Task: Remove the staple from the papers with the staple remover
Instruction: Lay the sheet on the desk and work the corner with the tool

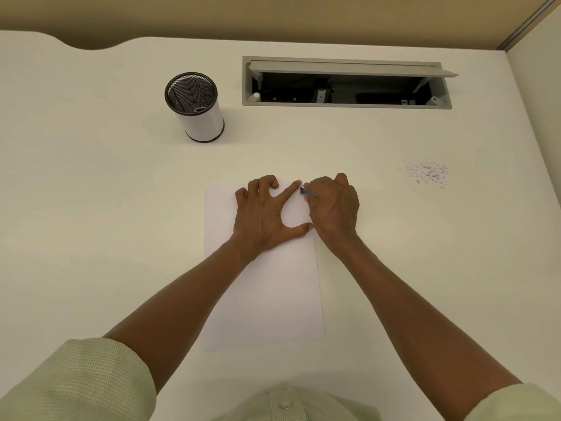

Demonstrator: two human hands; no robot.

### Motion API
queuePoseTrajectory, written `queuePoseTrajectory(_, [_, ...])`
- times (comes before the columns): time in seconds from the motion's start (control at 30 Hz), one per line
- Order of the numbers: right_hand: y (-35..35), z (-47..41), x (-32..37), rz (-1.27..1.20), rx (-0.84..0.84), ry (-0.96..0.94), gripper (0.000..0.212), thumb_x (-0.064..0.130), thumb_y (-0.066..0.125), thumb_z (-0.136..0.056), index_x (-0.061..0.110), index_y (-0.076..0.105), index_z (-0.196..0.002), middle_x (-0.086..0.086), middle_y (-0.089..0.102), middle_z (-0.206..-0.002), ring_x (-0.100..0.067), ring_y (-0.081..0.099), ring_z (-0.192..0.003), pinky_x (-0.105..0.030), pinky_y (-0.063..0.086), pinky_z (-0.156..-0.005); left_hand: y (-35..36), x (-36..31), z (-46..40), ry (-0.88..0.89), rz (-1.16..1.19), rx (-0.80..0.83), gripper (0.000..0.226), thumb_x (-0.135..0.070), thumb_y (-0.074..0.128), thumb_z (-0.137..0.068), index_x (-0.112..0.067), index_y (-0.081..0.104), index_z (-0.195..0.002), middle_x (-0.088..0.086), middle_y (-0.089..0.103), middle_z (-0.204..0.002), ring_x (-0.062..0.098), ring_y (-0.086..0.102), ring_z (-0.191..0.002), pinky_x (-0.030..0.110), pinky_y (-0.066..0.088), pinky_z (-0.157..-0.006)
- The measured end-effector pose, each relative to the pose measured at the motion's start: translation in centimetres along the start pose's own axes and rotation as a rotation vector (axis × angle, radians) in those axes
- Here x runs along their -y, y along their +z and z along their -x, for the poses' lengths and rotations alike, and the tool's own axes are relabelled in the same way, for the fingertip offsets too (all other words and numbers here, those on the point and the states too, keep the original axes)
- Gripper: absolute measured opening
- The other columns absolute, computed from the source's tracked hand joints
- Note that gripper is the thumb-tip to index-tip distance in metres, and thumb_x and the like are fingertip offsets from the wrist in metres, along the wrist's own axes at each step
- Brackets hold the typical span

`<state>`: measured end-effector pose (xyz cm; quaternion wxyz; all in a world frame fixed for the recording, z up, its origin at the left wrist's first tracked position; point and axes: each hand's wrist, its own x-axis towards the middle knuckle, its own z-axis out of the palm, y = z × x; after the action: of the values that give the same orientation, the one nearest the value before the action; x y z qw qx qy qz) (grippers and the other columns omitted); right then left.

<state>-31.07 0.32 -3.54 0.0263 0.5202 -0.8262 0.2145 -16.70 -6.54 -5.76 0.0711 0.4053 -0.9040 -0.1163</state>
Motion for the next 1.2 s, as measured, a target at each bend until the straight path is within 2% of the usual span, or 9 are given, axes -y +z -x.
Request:
queuePoseTrajectory(0.07, [0.0,-0.1,-0.1,0.040,0.010,-0.056,0.015,0.008,0.069,-0.078,0.021,0.072,-0.085,0.010,0.069,-0.079,-0.021,0.049,-0.075,-0.030,0.030,-0.057,0.0,0.0,0.0,-0.004,0.000,0.002,0.093,-0.093,0.044,-0.066,-0.044,0.043,-0.146,0.002,0.043,-0.125,0.027,0.041,-0.113,0.043,0.034,-0.090])
queuePoseTrajectory(0.2, [0.1,-0.2,-0.5,0.080,0.008,-0.135,0.017,0.008,0.066,-0.081,0.022,0.072,-0.091,0.011,0.069,-0.083,-0.021,0.049,-0.077,-0.033,0.035,-0.058,0.0,-0.1,0.0,-0.003,-0.010,-0.009,0.094,-0.094,0.046,-0.066,-0.044,0.043,-0.145,0.002,0.044,-0.124,0.026,0.041,-0.112,0.042,0.033,-0.088])
queuePoseTrajectory(0.4, [0.5,-0.2,-1.0,0.166,-0.029,-0.240,0.024,0.003,0.064,-0.079,0.022,0.070,-0.093,0.013,0.067,-0.086,-0.020,0.043,-0.075,-0.028,0.023,-0.061,-0.2,-0.2,0.0,-0.012,0.000,-0.008,0.094,-0.094,0.046,-0.066,-0.044,0.044,-0.145,0.001,0.045,-0.124,0.026,0.042,-0.112,0.043,0.035,-0.088])
queuePoseTrajectory(0.67, [0.5,0.4,-1.0,0.241,-0.173,-0.432,0.030,-0.007,0.049,-0.082,0.013,0.069,-0.092,0.007,0.070,-0.098,-0.024,0.048,-0.073,-0.031,0.032,-0.064,-0.3,-0.3,0.1,-0.015,0.000,-0.012,0.090,-0.092,0.046,-0.065,-0.045,0.044,-0.142,0.000,0.044,-0.123,0.025,0.042,-0.111,0.041,0.034,-0.087])
queuePoseTrajectory(0.73, [0.7,0.7,-1.2,0.225,-0.174,-0.388,0.027,-0.003,0.054,-0.085,0.015,0.071,-0.097,0.007,0.070,-0.100,-0.023,0.049,-0.074,-0.031,0.035,-0.063,-0.2,-0.2,0.0,-0.010,0.008,-0.017,0.093,-0.093,0.045,-0.065,-0.044,0.045,-0.143,0.001,0.045,-0.123,0.026,0.042,-0.111,0.042,0.034,-0.087])
queuePoseTrajectory(0.83, [1.0,1.7,-1.0,0.040,-0.147,-0.115,0.019,0.011,0.064,-0.087,0.019,0.072,-0.102,0.010,0.071,-0.099,-0.021,0.050,-0.076,-0.032,0.041,-0.060,-0.2,-0.1,0.0,-0.007,0.007,-0.024,0.095,-0.094,0.043,-0.065,-0.042,0.045,-0.144,0.002,0.045,-0.124,0.026,0.043,-0.111,0.042,0.034,-0.088])
queuePoseTrajectory(0.93, [0.8,2.3,-0.4,-0.150,-0.098,0.117,0.019,0.013,0.067,-0.085,0.018,0.072,-0.103,0.009,0.072,-0.097,-0.022,0.052,-0.080,-0.032,0.046,-0.063,-0.1,0.0,0.0,-0.011,0.011,-0.016,0.095,-0.094,0.043,-0.065,-0.042,0.045,-0.145,0.001,0.045,-0.124,0.025,0.042,-0.110,0.042,0.033,-0.088])
queuePoseTrajectory(1.1, [0.6,1.9,-0.5,-0.229,-0.064,0.188,0.017,0.015,0.070,-0.084,0.022,0.072,-0.099,0.012,0.072,-0.095,-0.019,0.051,-0.082,-0.035,0.048,-0.063,0.1,0.0,0.0,-0.009,-0.006,-0.010,0.096,-0.095,0.044,-0.066,-0.043,0.044,-0.146,0.001,0.043,-0.124,0.024,0.041,-0.112,0.041,0.031,-0.088])
queuePoseTrajectory(1.2, [0.6,1.8,-0.7,-0.170,-0.082,0.115,0.019,0.012,0.071,-0.081,0.021,0.073,-0.098,0.011,0.072,-0.094,-0.020,0.051,-0.080,-0.033,0.047,-0.062,0.0,0.0,0.1,-0.012,-0.008,-0.014,0.095,-0.095,0.046,-0.065,-0.043,0.044,-0.145,0.001,0.044,-0.124,0.024,0.041,-0.112,0.041,0.031,-0.088])
